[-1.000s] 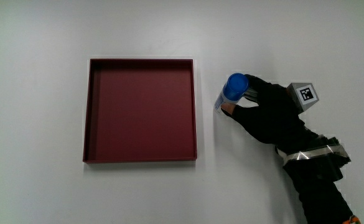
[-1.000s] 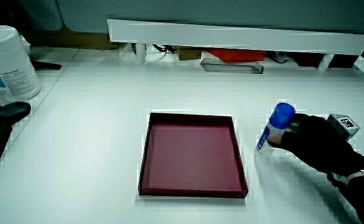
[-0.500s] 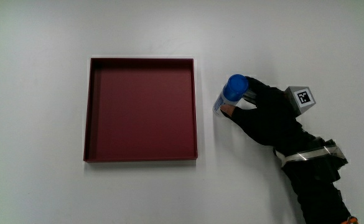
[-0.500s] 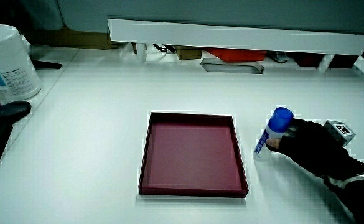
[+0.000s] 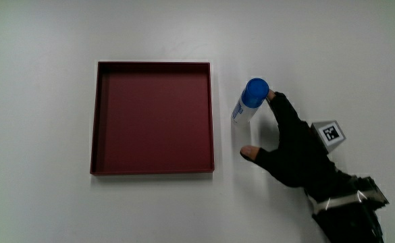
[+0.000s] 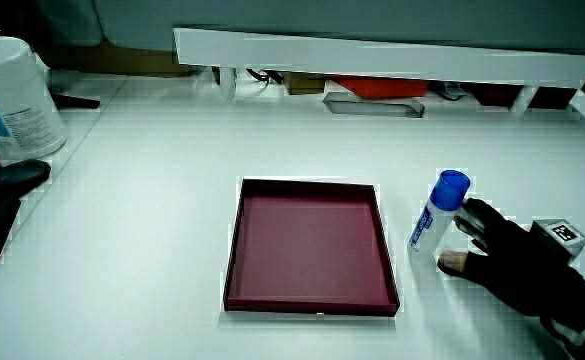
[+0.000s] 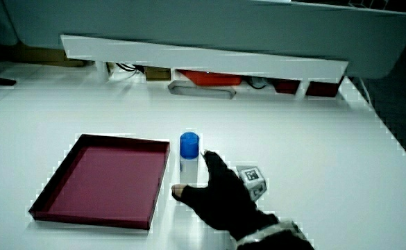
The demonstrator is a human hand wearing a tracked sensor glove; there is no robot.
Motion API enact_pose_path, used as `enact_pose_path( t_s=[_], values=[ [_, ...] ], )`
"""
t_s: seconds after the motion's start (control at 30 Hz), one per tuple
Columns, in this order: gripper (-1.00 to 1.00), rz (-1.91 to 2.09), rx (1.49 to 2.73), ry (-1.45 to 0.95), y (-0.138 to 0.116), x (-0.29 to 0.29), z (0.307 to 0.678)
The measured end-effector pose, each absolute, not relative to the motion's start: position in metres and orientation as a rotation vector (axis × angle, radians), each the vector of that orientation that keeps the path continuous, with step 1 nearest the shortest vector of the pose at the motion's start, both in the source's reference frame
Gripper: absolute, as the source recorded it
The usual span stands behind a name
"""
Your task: Place glue on desk
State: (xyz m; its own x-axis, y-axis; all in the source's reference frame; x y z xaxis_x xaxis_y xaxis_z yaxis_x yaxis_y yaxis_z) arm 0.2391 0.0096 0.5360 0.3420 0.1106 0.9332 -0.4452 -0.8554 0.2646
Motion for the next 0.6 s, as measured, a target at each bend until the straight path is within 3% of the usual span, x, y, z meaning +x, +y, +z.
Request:
enact_pose_path(
  t_s=[0.07,0.27,0.33,0.6],
  values=[
    [-1.00,1.465,2.212,-0.359,0.022,0.247,0.542],
    [-1.00,1.655,2.142,-0.432,0.066,0.237,0.513],
    [-1.00,1.636,2.131,-0.356,0.080,0.238,0.511],
    [-1.00,1.690,2.073,-0.279,0.105,0.239,0.499]
  ],
)
